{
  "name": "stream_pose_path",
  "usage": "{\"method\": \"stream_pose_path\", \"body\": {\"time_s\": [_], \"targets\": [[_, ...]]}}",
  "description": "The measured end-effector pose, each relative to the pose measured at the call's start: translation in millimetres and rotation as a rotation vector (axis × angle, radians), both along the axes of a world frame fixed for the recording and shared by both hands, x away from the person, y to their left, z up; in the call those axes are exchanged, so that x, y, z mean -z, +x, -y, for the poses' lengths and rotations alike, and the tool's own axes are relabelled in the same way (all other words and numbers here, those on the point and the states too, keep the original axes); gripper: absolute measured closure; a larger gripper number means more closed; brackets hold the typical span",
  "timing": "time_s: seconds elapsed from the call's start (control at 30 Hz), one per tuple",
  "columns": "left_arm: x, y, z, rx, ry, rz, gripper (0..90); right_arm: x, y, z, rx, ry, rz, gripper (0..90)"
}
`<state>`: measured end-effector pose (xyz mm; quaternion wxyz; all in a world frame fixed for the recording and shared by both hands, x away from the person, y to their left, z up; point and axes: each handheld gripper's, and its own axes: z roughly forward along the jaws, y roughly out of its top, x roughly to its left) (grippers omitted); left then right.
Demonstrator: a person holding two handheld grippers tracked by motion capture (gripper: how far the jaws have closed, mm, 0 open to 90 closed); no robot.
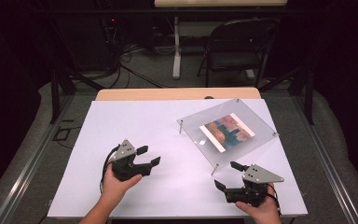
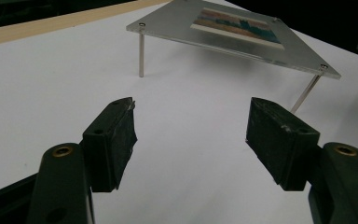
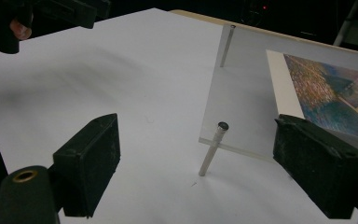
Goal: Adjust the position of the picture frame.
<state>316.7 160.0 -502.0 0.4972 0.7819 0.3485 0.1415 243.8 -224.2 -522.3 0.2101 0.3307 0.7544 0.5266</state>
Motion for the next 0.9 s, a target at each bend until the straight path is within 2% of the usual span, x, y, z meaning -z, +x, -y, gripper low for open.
{"method": "stream_pose_path", "body": {"time_s": [0.13, 0.17, 0.33, 0.43, 0.67, 0.77, 0.9], "targets": [[-5.4, 10.6, 6.8, -0.002, 0.0, 0.003, 35.7, 0.1, 0.2, 1.4, -0.002, -0.003, -0.006, 18.1], [-7.9, 16.0, 9.9, -0.016, 0.0, 0.006, 35.8, -0.1, -0.3, 1.4, 0.002, 0.004, 0.002, 21.5], [-12.2, 29.5, 16.6, -0.019, -0.011, 0.021, 38.8, -1.6, -1.1, 3.9, 0.008, 0.01, 0.018, 27.8], [-12.9, 34.8, 19.2, -0.017, -0.007, 0.023, 39.0, -1.7, -1.0, 4.8, 0.01, 0.009, 0.022, 28.9], [-7.4, 55.3, 27.9, -0.009, -0.017, 0.019, 40.3, -0.3, -0.5, 6.8, 0.026, 0.018, -0.008, 35.7], [-3.0, 63.4, 31.1, -0.014, -0.017, 0.012, 40.1, 1.2, 0.0, 8.2, 0.022, 0.026, -0.028, 41.5], [6.4, 75.5, 35.9, -0.035, -0.006, -0.01, 41.0, 1.1, -0.4, 8.8, 0.008, 0.042, -0.025, 43.6]]}}
